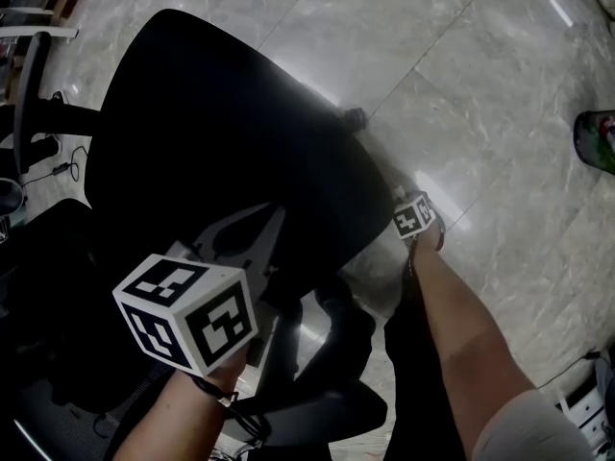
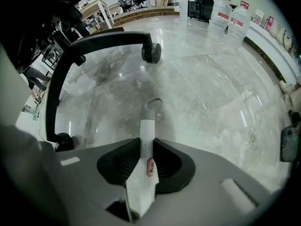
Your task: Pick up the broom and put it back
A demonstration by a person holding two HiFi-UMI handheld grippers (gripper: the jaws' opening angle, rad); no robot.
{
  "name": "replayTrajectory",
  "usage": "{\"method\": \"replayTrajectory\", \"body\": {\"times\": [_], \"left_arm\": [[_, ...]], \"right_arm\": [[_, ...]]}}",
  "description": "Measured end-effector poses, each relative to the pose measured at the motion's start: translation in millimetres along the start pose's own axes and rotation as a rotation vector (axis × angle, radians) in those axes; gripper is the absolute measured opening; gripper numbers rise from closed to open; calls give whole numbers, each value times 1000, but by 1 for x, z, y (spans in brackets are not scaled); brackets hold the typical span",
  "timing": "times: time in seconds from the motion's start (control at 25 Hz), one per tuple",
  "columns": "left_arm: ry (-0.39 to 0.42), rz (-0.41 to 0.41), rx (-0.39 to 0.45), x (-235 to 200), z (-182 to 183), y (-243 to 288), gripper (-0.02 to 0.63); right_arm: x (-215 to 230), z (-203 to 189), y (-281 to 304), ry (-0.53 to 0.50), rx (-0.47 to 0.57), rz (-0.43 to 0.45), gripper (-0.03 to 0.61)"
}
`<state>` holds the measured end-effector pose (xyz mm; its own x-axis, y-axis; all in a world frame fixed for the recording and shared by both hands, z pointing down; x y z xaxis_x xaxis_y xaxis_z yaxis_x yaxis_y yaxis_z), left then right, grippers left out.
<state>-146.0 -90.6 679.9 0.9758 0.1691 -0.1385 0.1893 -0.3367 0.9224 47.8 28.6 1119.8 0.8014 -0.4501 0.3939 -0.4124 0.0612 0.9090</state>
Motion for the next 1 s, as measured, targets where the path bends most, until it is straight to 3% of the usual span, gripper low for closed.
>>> {"method": "replayTrajectory", "body": {"times": [0.2,0.44,0.72,1.0], "left_arm": [[27,-22,21,14,10,-10,8],[48,-19,89,37,37,-40,8],[166,81,166,44,73,-73,8],[124,121,226,60,104,-157,8]], "right_arm": [[-36,15,-84,-12,62,18,86],[-78,41,-235,-72,164,14,85],[-138,67,-410,-151,297,22,85],[-199,69,-554,-261,394,59,84]]}}
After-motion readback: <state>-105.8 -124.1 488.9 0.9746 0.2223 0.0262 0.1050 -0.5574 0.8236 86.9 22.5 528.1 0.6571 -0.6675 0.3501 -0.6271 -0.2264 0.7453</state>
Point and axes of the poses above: the fingertips, and each gripper's own axes: y forward along the fingers, x to its right, z out of its top, the point moved 2 cm from there along -y, backward along the fingers, and after that the axes turned 14 degrees about z, right-handed, at the moved point
